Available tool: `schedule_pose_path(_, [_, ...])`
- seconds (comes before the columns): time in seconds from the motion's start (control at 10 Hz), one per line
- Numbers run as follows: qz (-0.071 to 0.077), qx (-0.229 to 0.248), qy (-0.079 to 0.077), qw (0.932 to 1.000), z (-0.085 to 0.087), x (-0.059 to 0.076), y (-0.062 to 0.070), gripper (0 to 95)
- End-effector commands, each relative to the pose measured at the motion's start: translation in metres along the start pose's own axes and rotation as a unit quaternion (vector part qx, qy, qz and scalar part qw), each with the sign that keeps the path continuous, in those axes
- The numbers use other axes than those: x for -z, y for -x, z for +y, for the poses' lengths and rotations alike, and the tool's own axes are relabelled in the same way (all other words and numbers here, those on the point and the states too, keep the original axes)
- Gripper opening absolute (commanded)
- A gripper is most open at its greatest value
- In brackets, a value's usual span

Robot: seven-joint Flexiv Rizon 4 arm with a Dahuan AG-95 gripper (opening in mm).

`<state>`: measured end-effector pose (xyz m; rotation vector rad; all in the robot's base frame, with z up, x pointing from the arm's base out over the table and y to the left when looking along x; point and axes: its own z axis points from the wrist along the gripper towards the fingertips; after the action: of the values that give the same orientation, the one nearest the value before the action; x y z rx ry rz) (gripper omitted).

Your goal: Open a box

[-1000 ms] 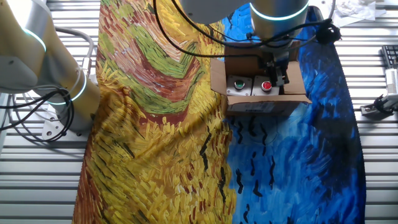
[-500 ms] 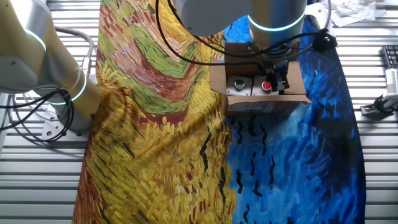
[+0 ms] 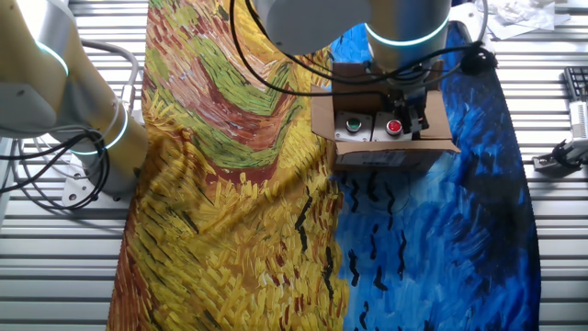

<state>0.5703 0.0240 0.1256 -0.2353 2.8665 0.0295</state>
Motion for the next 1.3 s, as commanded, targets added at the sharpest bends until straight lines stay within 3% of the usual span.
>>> schedule_pose_path(0.1, [-0.011, 0.001, -0.004, 0.9999, 0.0002, 0.0008, 0.0018, 0.0])
schedule_pose_path(0.7, [-0.025, 0.007, -0.004, 0.9997, 0.0028, 0.004, 0.0051, 0.0])
schedule_pose_path(1.3, [-0.019, 0.012, -0.002, 0.9998, 0.0028, 0.0051, 0.0052, 0.0])
